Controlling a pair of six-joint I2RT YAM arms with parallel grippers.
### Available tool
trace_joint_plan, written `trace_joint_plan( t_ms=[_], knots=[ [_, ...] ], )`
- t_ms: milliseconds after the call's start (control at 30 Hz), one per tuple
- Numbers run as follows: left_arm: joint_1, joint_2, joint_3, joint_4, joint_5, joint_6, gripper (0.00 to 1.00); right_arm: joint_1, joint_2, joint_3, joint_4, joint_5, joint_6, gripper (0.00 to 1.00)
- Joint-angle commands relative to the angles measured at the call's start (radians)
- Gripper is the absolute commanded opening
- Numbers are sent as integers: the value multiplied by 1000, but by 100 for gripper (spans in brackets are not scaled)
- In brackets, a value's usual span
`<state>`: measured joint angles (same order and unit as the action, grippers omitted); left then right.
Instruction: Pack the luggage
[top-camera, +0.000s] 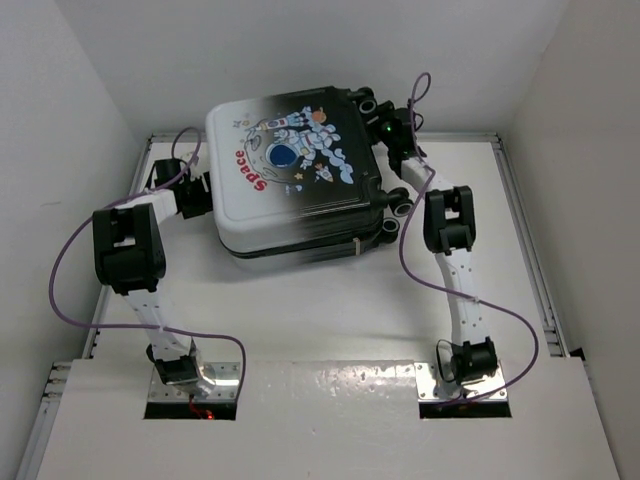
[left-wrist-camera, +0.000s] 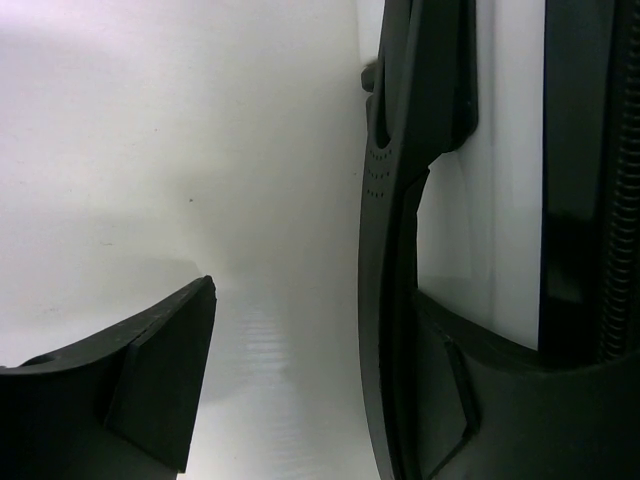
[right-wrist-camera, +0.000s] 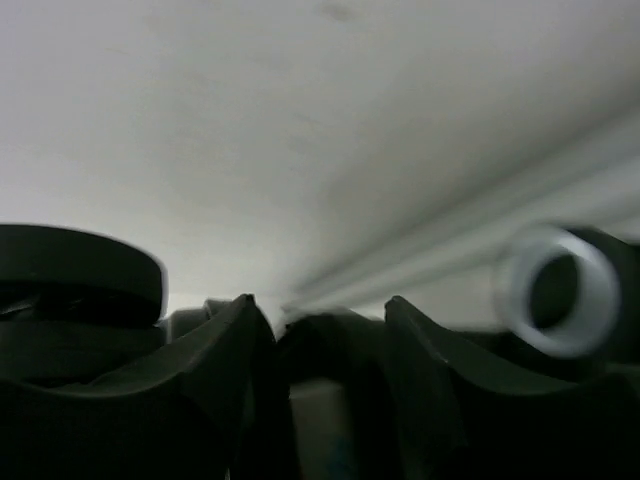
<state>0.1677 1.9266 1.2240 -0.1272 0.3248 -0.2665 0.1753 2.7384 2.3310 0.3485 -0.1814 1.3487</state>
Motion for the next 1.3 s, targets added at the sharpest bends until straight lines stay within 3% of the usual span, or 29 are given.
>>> trace_joint_plan(
  t_ms=[0, 267, 400, 467, 567, 700, 733, 767, 800, 867, 900, 933, 967, 1000, 1067, 1100, 1133, 1167, 1233, 1267],
  knots=[
    [-57, 8, 5, -31, 82, 0, 73, -26, -175, -166, 81, -79, -49, 53],
    [-48, 38, -26, -61, 106, 0, 66, -79, -307, -548, 138, -179, -241, 55],
    [-39, 48, -37, -71, 106, -28, 53, -98, -449, -729, 119, -204, -546, 56],
    [-39, 48, -46, -71, 97, -28, 48, -141, -535, -792, 55, -181, -611, 56],
    [-39, 48, -46, -71, 70, -37, 31, -227, -614, -883, -12, -175, -753, 56],
    [-39, 48, -46, -81, 59, -46, 19, -315, -821, -1001, -193, -228, -942, 47],
    [-39, 48, -46, -81, 59, -46, 15, -318, -942, -1071, -216, -248, -1076, 47],
    [-39, 48, -46, -91, 59, -46, 14, -321, -988, -1114, -229, -260, -1121, 47],
    [-39, 48, -46, -91, 59, -46, 14, -326, -1081, -1282, -226, -288, -1167, 47],
    [-39, 48, -46, -91, 59, -46, 10, -321, -1241, -1392, -218, -343, -1319, 47],
    [-39, 48, -46, -91, 59, -46, 10, -307, -1291, -1495, -215, -360, -1338, 47],
    [-39, 48, -46, -91, 59, -46, 10, -298, -1441, -1604, -159, -424, -1336, 52],
    [-39, 48, -46, -91, 59, -46, 10, -268, -1488, -1660, -134, -449, -1314, 57],
    [-39, 48, -56, -91, 59, -46, 10, -225, -1572, -1826, -111, -470, -1272, 64],
    [-49, 48, -57, -91, 69, -46, 10, -142, -1664, -1936, 45, -483, -1146, 68],
    [-50, 48, -66, -91, 83, -46, 10, -105, -1716, -2072, 87, -484, -1057, 65],
    [-50, 48, -66, -81, 83, -46, 10, -87, -1758, -2108, 195, -481, -1025, 52],
    [-50, 48, -78, -81, 83, -46, 10, -33, -1775, -2171, 226, -455, -972, 48],
    [-59, 34, -89, -68, 83, -46, 10, 64, -1783, -2172, 232, -341, -980, 46],
    [-59, 23, -89, -57, 83, -46, 10, 131, -1766, -2171, 242, -208, -982, 43]
  ],
)
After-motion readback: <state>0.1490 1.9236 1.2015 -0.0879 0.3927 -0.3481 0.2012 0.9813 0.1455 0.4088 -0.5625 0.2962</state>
